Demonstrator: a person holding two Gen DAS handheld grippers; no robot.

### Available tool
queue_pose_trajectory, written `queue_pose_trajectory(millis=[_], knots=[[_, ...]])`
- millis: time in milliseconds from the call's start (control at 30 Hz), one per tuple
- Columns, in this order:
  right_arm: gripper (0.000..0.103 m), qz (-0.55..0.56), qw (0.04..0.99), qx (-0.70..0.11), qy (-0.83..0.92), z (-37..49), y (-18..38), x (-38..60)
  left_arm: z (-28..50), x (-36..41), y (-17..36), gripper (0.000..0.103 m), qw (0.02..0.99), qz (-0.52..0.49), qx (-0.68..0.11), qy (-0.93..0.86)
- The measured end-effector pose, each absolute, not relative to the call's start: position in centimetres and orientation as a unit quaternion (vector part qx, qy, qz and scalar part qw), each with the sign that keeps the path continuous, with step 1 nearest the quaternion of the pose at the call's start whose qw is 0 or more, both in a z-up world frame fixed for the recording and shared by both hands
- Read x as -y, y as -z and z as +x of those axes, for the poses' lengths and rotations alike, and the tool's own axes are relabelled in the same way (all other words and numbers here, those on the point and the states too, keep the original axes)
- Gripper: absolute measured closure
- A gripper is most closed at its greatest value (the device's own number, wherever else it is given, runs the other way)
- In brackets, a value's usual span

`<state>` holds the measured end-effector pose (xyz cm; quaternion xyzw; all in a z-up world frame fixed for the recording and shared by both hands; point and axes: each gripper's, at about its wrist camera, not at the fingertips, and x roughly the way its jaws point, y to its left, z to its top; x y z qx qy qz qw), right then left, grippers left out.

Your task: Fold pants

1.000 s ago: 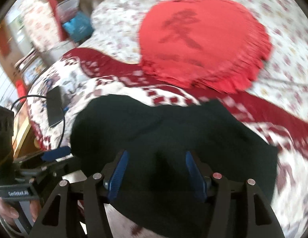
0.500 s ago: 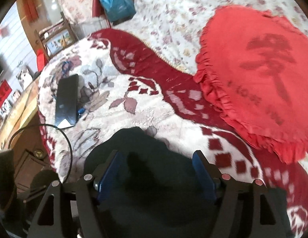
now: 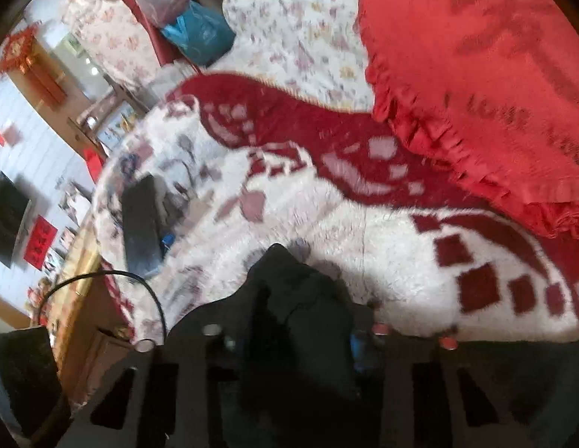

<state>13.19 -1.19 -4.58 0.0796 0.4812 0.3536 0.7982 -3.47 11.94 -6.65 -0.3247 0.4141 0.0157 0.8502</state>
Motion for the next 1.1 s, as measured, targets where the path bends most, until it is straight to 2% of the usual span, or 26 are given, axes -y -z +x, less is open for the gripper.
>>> queue_pose_trajectory(millis=[33, 100, 267, 433, 533, 600, 667, 867, 1100], knots=[[0.072, 0.094, 0.802, -0.471, -0.356, 13.0, 3.6, 2.0, -3.6, -11.7, 5.9, 0.073, 0.857, -0.320, -0.403, -0.011], [0.072, 0.122, 0.808, -0.450, -0.360, 12.7, 1.8, 3.8, -4.1, -11.0, 3.8, 0.077, 0.871, -0.315, -0.378, 0.011], [0.073, 0.175, 0.836, -0.385, -0.350, 10.3, -3.7, 11.4, -4.6, -5.3, -1.9, 0.077, 0.909, -0.237, -0.326, 0.111], [0.072, 0.218, 0.875, -0.351, -0.254, 6.6, -5.3, 21.9, -3.2, 2.9, -1.9, 0.077, 0.898, -0.176, -0.342, 0.212], [0.039, 0.236, 0.887, -0.360, -0.166, 3.9, -4.1, 27.2, -2.1, 8.3, 0.6, 0.077, 0.864, -0.150, -0.390, 0.280], [0.038, 0.263, 0.881, -0.369, -0.136, 2.2, -3.0, 29.8, -1.8, 10.5, 1.7, 0.077, 0.838, -0.134, -0.424, 0.315], [0.035, 0.287, 0.870, -0.382, -0.122, 0.7, -1.9, 31.6, -2.3, 11.1, 1.3, 0.073, 0.839, -0.110, -0.424, 0.324], [0.027, 0.299, 0.857, -0.402, -0.122, -1.7, 0.2, 31.8, -4.2, 7.0, -2.5, 0.043, 0.870, -0.092, -0.373, 0.310], [0.029, 0.259, 0.846, -0.444, -0.141, -0.3, 3.3, 27.7, -2.6, 1.6, -0.8, 0.041, 0.884, -0.116, -0.395, 0.220]])
